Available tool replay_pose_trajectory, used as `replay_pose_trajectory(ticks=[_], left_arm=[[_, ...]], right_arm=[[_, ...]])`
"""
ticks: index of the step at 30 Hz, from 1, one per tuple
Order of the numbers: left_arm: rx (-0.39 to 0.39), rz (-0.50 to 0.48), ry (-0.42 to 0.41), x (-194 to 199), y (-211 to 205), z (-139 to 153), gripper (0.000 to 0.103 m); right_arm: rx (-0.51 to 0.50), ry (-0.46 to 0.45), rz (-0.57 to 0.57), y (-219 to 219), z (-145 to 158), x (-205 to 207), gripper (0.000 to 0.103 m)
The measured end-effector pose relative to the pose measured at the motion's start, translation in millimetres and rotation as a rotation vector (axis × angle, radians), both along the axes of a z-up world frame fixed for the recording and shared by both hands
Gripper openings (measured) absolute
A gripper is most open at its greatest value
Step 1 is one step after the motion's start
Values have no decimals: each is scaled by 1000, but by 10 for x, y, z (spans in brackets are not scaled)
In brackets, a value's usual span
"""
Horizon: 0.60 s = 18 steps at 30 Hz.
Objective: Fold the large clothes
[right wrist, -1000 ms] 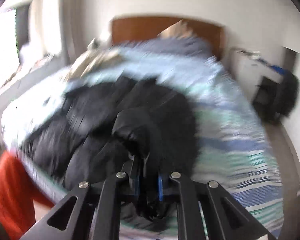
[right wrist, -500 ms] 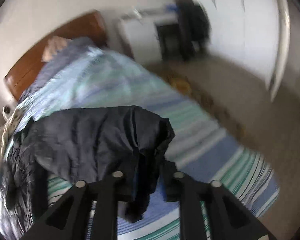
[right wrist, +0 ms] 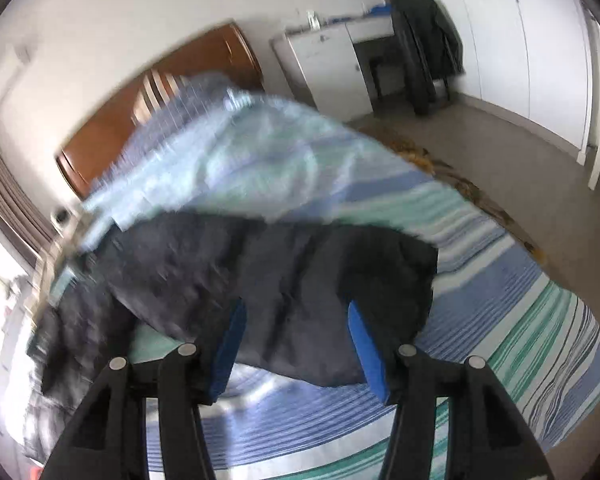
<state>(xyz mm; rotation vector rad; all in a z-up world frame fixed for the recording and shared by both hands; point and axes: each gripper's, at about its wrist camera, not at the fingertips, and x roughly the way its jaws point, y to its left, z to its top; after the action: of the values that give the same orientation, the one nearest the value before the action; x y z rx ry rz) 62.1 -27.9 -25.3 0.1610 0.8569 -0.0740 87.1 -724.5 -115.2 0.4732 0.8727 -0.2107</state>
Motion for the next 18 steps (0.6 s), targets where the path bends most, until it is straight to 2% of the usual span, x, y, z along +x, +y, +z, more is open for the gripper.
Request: replay_pose_trajectory(ticks=[2, 3, 7, 10, 13, 14, 15, 18], left_arm=[[12, -13, -21, 15, -20, 57, 103], [25, -19, -31, 23, -18, 77, 103], [88, -31, -35, 134, 15, 51, 103], [105, -47, -27, 265, 24, 9, 103], [97, -84, -26, 441, 5, -2, 103], [89, -101, -34, 488, -8, 8, 103], [74, -132, -47, 567, -33, 29, 103], [22, -235, -63, 834, -135, 64, 103]], right_arm=[[5, 65, -4, -52, -233, 4, 53], [-4, 59, 0, -67, -275, 18, 53], [-67, 63, 0, 44, -259, -13, 54], [-90, 62, -1, 93, -220, -15, 54], [-113, 61, -39, 128, -125, -70, 54], [-137, 72, -67, 144, -78, -96, 56], [-160, 81, -91, 148, -73, -83, 63], [-208, 55, -161, 250, 152, -320, 66]])
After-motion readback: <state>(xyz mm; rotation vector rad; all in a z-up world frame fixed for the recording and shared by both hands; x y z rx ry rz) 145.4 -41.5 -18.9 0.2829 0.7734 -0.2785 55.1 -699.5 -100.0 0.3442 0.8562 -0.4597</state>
